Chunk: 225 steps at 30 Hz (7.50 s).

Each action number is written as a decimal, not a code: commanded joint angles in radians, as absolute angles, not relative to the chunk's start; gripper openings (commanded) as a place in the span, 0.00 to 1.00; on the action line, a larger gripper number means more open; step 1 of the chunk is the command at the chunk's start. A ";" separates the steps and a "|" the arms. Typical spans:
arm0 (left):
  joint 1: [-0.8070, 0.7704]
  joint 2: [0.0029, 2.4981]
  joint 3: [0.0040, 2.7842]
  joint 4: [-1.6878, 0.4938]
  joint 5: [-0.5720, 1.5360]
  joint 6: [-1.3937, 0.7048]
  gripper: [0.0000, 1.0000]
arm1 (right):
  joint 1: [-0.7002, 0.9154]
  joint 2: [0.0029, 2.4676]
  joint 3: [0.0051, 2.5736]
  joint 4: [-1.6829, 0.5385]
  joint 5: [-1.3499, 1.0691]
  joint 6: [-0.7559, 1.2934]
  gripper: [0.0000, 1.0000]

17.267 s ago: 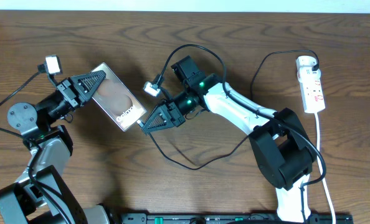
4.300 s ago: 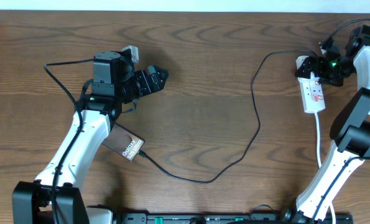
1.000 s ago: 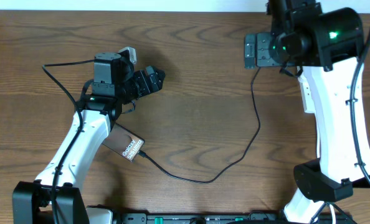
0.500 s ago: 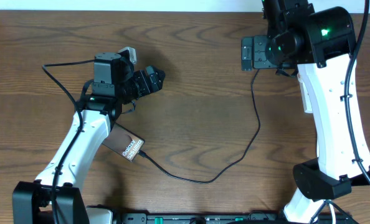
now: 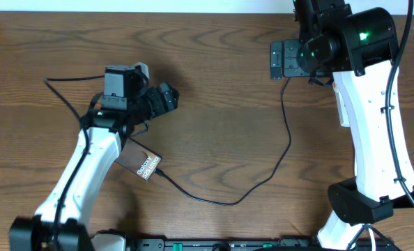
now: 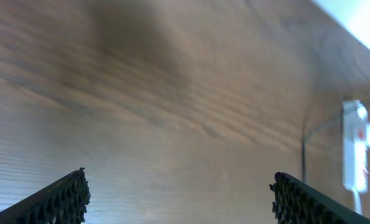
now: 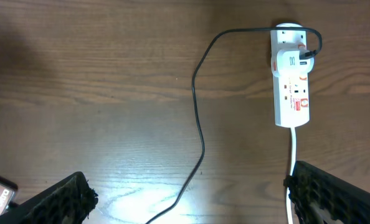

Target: Plug charger to phone and switch on socket

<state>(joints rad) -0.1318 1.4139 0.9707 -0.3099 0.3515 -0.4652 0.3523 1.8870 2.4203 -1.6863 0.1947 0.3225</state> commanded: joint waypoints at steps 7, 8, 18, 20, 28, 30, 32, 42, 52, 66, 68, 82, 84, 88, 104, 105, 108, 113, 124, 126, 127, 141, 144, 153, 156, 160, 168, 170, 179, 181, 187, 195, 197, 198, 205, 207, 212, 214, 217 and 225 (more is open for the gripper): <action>-0.303 1.009 0.797 -0.265 -0.299 -0.442 0.91 | 0.358 1.891 2.419 -1.687 0.196 0.336 0.99; -0.319 0.955 0.764 -0.228 -0.340 -0.423 0.91 | 0.358 1.891 2.419 -1.687 0.196 0.336 0.99; -0.301 0.524 0.394 0.192 0.103 0.334 0.91 | 0.358 1.891 2.419 -1.687 0.196 0.336 0.99; -0.262 0.460 0.326 0.212 0.234 0.422 0.91 | 0.358 1.891 2.419 -1.687 0.196 0.336 0.99; -0.075 0.240 0.114 0.250 0.432 0.338 0.91 | 0.358 1.891 2.419 -1.687 0.196 0.336 0.99; -0.035 0.180 0.079 0.249 0.403 0.239 0.91 | 0.358 1.891 2.419 -1.687 0.196 0.336 0.99; -0.005 0.118 0.045 0.248 0.336 0.115 0.91 | 0.358 1.891 2.419 -1.687 0.196 0.336 0.99; 0.005 0.001 0.004 -0.024 0.060 -0.152 0.91 | 0.358 1.891 2.419 -1.687 0.196 0.336 0.99; 0.006 0.002 0.004 -0.073 0.010 -0.208 0.91 | 0.358 1.891 2.419 -1.687 0.196 0.336 0.99; 0.006 0.005 0.004 -0.073 0.010 -0.208 0.91 | 0.360 1.891 2.419 -1.687 0.196 0.336 0.99; 0.006 0.005 0.004 -0.073 0.010 -0.208 0.91 | 0.360 1.891 2.419 -1.687 0.196 0.336 0.99; 0.006 0.005 0.004 -0.073 0.010 -0.208 0.91 | 0.359 1.891 2.419 -1.694 0.253 0.238 0.99; 0.006 0.005 0.004 -0.073 0.010 -0.208 0.91 | 0.359 1.891 2.419 -1.691 0.257 0.238 0.99; 0.006 0.005 0.004 -0.073 0.010 -0.208 0.91 | 0.359 1.882 2.366 -1.537 0.271 0.238 0.99; 0.006 0.005 0.004 -0.073 0.010 -0.208 0.91 | 0.359 1.446 1.099 -0.220 0.226 0.078 0.99; 0.006 0.005 0.004 -0.073 0.010 -0.208 0.91 | 0.359 1.416 1.015 -0.133 0.226 0.052 0.99; 0.006 0.005 0.004 -0.073 0.010 -0.208 0.91 | 0.359 1.335 0.821 0.066 0.226 0.013 0.99; 0.006 0.005 0.004 -0.073 0.010 -0.208 0.91 | 0.346 1.176 0.548 0.333 0.217 0.006 0.99; 0.006 0.005 0.004 -0.073 0.010 -0.208 0.91 | 0.250 0.803 0.167 0.525 0.150 0.006 0.99; 0.006 0.005 0.004 -0.073 0.010 -0.208 0.91 | 0.233 0.722 0.114 0.525 0.146 0.006 0.99; 0.006 0.005 0.004 -0.073 0.010 -0.208 0.91 | 0.228 0.687 0.091 0.525 0.142 0.006 0.99; 0.006 0.005 0.004 -0.073 0.010 -0.208 0.91 | 0.162 0.319 0.006 0.233 0.034 0.007 0.99; 0.006 0.005 0.004 -0.073 0.010 -0.208 0.91 | 0.162 0.246 0.006 0.124 0.025 0.007 0.99; 0.006 0.005 0.004 -0.073 0.010 -0.208 0.91 | 0.123 0.052 0.006 -0.078 0.011 0.028 0.99; 0.006 0.005 0.004 -0.073 0.010 -0.208 0.91 | 0.092 0.005 0.006 -0.078 0.012 0.028 0.99; 0.006 0.005 0.004 -0.073 0.010 -0.208 0.91 | 0.049 0.005 0.006 -0.079 0.011 0.008 0.99; 0.006 0.005 0.004 -0.073 0.010 -0.208 0.91 | 0.040 0.005 0.006 -0.079 0.008 -0.084 0.99; 0.006 0.005 0.004 -0.073 0.010 -0.208 0.91 | 0.039 0.005 0.006 -0.078 0.008 -0.083 0.99; 0.006 0.005 0.004 -0.073 0.010 -0.208 0.91 | 0.035 0.007 0.006 -0.075 0.008 -0.084 0.99; 0.006 0.005 0.004 -0.073 0.010 -0.208 0.91 | 0.035 0.007 0.006 -0.075 0.008 -0.084 0.99; 0.006 0.005 0.004 -0.073 0.010 -0.208 0.91 | 0.035 0.007 0.006 -0.075 0.008 -0.084 0.99; 0.006 0.005 0.004 -0.073 0.010 -0.208 0.91 | 0.035 0.007 0.006 -0.075 0.008 -0.084 0.99; 0.006 0.005 0.004 -0.073 0.010 -0.208 0.91 | 0.035 0.007 0.006 -0.075 0.008 -0.084 0.99; 0.006 0.005 0.004 -0.073 0.010 -0.208 0.91 | 0.035 0.007 0.006 -0.075 0.009 -0.084 0.99; 0.006 0.005 0.004 -0.073 0.010 -0.208 0.91 | 0.035 0.007 0.006 -0.075 0.008 -0.084 0.99; 0.006 0.005 0.004 -0.073 0.010 -0.208 0.91 | 0.035 0.007 0.006 -0.075 0.009 -0.084 0.99; 0.006 0.005 0.004 -0.073 0.010 -0.208 0.91 | 0.035 0.007 0.006 -0.075 0.008 -0.084 0.99; 0.006 0.005 0.004 -0.073 0.010 -0.208 0.91 | 0.035 0.007 0.006 -0.075 0.008 -0.084 0.99; 0.006 0.005 0.004 -0.073 0.010 -0.208 0.91 | 0.035 0.007 0.006 -0.075 0.008 -0.084 0.99; 0.006 0.005 0.004 -0.073 0.010 -0.208 0.91 | 0.035 0.007 0.006 -0.075 0.008 -0.084 0.99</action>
<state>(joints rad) 0.0002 0.0113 0.0216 -0.0341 0.0383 -0.2096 0.0437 0.0124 0.0067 -0.0708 0.0147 -0.0708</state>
